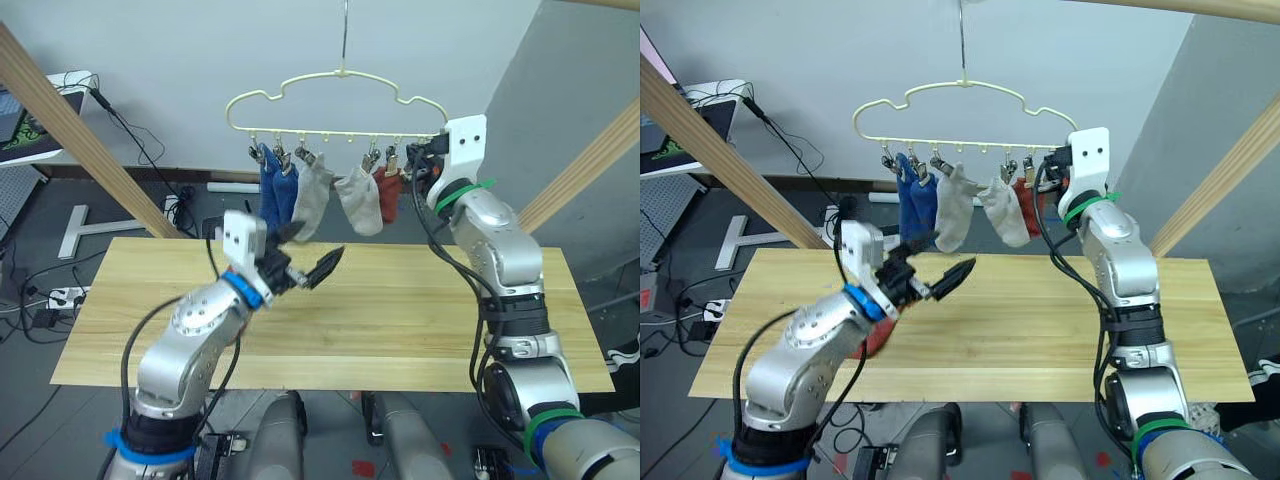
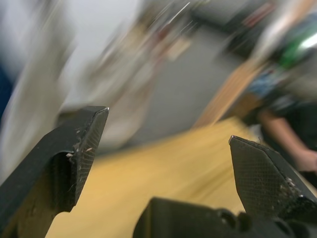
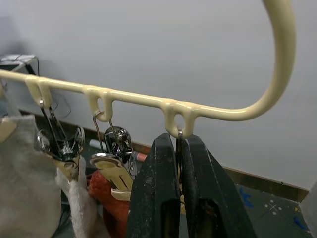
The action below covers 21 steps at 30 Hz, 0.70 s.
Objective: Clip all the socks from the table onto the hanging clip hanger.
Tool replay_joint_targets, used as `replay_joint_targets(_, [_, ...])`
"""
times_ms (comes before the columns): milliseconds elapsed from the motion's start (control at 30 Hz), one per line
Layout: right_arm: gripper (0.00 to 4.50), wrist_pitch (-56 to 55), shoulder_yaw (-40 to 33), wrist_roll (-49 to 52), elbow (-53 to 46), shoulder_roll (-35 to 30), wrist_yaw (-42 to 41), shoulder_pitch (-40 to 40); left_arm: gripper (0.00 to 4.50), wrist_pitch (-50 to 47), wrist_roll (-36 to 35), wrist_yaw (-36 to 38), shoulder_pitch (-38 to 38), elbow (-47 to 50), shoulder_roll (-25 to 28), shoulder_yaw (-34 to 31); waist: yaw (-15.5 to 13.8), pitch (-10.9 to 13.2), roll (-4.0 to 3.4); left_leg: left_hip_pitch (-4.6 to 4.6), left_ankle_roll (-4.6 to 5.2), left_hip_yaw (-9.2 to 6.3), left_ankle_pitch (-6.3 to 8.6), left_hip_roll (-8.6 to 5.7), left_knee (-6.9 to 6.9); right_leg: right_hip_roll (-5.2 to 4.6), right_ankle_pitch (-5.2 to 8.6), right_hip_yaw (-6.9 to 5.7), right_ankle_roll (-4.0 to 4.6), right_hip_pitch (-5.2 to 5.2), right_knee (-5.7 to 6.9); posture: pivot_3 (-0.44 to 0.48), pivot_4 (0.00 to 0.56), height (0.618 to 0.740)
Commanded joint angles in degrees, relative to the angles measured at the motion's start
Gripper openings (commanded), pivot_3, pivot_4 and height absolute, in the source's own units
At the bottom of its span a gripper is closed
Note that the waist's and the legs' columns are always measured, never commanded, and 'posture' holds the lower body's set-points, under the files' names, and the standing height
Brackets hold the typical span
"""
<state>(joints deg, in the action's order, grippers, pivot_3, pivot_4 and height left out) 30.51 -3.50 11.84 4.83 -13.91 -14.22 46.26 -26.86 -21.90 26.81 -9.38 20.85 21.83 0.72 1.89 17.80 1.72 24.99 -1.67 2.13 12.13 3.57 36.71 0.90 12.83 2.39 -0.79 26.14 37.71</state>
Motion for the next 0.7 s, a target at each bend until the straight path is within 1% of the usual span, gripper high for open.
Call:
replay_joint_targets(33, [0.01,2.60,-0.92,1.42,-2.56,-1.86,-2.05,0.94,4.50,6.72,6.98,-2.12,2.42,-6.95,1.62,-0.82,0.01,0.00,0.00,0.00,0.00,0.00,0.00,-0.01,0.01,0.00,0.00,-0.02,0.00,0.00,0.02,-0.021,0.336,0.740])
replay_joint_targets(133, [0.01,3.32,-0.56,1.61,-3.17,-2.88,-3.07,0.96,4.50,8.86,9.50,-3.58,2.76,-10.98,1.68,-1.62,-0.09,0.01,-0.01,-0.01,0.00,0.00,0.00,0.01,0.02,0.00,0.00,-0.02,0.02,0.00,0.03,-0.032,0.332,0.740])
replay_joint_targets(233, [0.01,5.16,-0.77,2.13,-4.32,-3.45,-3.64,0.91,4.50,9.55,12.64,-7.43,0.30,-21.70,2.60,-4.47,-0.10,0.01,-0.01,0.00,0.00,0.04,0.00,0.01,0.01,-0.08,0.00,0.00,0.01,0.00,-0.03,-0.032,0.332,0.740])
replay_joint_targets(300, [0.01,5.94,-0.89,2.20,-4.76,-3.41,-3.50,0.90,4.50,9.94,13.23,-8.00,-1.86,-27.47,2.51,-5.14,-0.03,0.01,0.01,0.00,0.01,0.09,0.00,0.00,0.01,-0.08,0.00,-0.02,0.00,0.01,-0.06,-0.033,0.327,0.740])
replay_joint_targets(433, [0.01,6.70,-0.68,2.71,-5.30,-3.25,-3.71,0.86,4.50,10.44,14.55,-6.25,-4.88,-33.05,2.87,-4.31,-0.09,0.02,0.00,0.02,0.02,0.13,0.01,0.01,-0.03,-0.09,0.00,-0.07,-0.01,0.03,-0.09,-0.035,0.323,0.740])
replay_joint_targets(500, [0.01,7.16,-0.58,2.98,-5.48,-3.24,-3.67,0.88,4.50,11.06,16.48,-6.93,-5.67,-35.09,3.65,-4.02,-0.11,0.02,0.01,0.04,0.01,0.16,0.01,0.01,-0.04,-0.09,0.00,-0.08,0.00,0.03,-0.09,-0.035,0.323,0.740])
replay_joint_targets(567, [0.01,7.27,-0.57,3.09,-5.43,-3.50,-3.61,0.98,4.50,10.20,16.38,-6.89,-6.26,-36.85,3.70,-4.66,-0.04,0.01,0.01,0.04,0.01,0.16,0.01,0.03,-0.04,-0.09,0.00,-0.07,0.00,0.03,-0.09,-0.042,0.319,0.740])
replay_joint_targets(633, [0.01,7.81,-0.97,3.39,-5.44,-3.50,-3.31,1.11,4.50,9.19,16.00,-5.31,-6.30,-38.70,3.95,-4.46,0.00,0.01,0.01,0.02,0.01,0.16,0.01,0.04,-0.05,-0.09,0.00,-0.07,0.00,0.02,-0.06,-0.042,0.319,0.740])
replay_joint_targets(700, [0.01,8.34,-1.07,3.51,-5.77,-3.50,-3.11,1.04,4.50,5.96,14.21,-1.19,-5.20,-38.76,4.01,-3.48,0.02,0.01,0.01,0.01,0.01,0.18,0.01,0.04,-0.04,-0.09,0.00,-0.08,0.00,0.03,-0.05,-0.042,0.319,0.740])
